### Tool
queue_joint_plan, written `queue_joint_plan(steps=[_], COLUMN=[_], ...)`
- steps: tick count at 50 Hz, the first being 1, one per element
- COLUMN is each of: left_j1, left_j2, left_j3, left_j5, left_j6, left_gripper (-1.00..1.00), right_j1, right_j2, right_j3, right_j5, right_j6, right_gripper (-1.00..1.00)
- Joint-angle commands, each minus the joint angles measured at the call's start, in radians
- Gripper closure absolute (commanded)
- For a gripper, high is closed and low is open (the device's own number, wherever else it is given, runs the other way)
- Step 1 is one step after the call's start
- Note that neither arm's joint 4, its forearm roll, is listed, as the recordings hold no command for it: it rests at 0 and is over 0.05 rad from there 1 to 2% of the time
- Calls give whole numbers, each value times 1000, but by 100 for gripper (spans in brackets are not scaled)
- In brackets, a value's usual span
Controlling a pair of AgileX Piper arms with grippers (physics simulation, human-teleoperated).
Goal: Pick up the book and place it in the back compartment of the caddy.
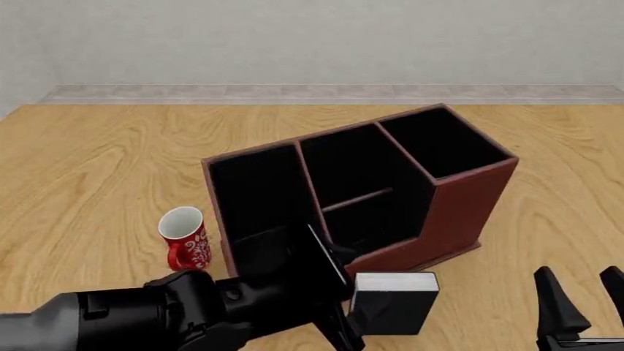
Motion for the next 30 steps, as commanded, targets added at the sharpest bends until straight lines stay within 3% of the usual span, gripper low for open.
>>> queue_joint_plan(steps=[1,30], left_j1=[11,1], left_j2=[45,97], left_j3=[-3,-16], left_j5=[-10,-9], left_j6=[6,0], left_gripper=[-100,-100], right_j1=[0,0], right_j2=[-1,-2], right_j3=[-1,-2], right_j5=[2,4], right_j6=[0,0], right_gripper=[-100,-100])
